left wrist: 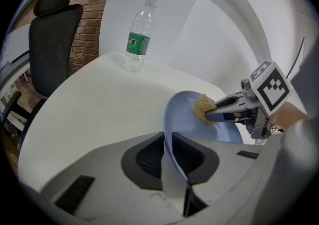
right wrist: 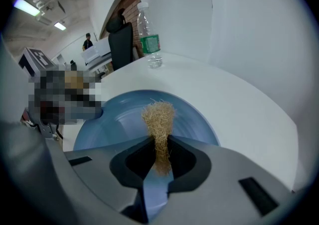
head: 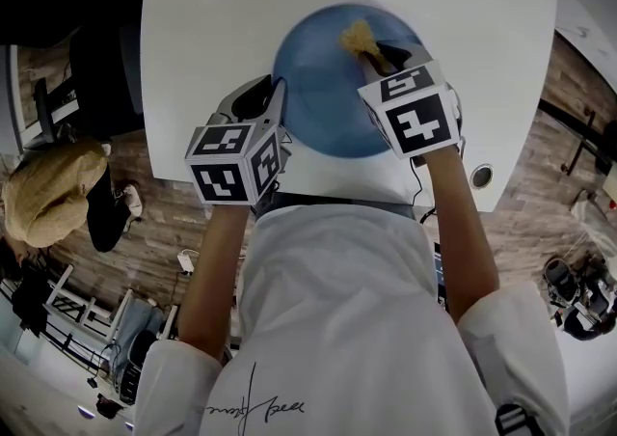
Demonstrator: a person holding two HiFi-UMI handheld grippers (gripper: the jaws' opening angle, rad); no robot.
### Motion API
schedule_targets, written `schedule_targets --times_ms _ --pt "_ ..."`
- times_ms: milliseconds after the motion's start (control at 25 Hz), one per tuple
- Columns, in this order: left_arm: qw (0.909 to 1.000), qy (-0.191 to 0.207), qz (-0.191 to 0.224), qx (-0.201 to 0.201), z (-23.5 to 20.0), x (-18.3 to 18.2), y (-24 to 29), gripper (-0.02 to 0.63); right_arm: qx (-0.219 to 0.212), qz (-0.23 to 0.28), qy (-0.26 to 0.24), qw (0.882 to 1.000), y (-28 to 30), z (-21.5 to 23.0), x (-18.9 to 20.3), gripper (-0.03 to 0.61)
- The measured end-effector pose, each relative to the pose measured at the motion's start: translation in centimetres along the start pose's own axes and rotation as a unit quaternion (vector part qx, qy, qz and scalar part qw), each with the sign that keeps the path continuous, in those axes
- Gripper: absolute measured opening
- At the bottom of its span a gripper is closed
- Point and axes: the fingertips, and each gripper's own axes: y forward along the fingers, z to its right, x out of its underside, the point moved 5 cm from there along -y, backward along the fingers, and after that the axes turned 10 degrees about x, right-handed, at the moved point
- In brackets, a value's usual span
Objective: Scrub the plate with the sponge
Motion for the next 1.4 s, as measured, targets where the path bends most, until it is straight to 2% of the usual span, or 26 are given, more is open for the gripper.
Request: schedule_targets --times_ms 480,1400 --pt "1.0000 -0.007 -0.001 -0.005 0.1 0.3 0.1 0.061 -0.013 0.003 -0.023 1.000 0.1 -1.5 -0.5 0.046" --pt "0.9997 -0.025 0.001 -0.006 0.4 0.7 0.3 0.044 -0.034 0.013 -0.020 0.999 0.2 -3.8 -0.5 0.046"
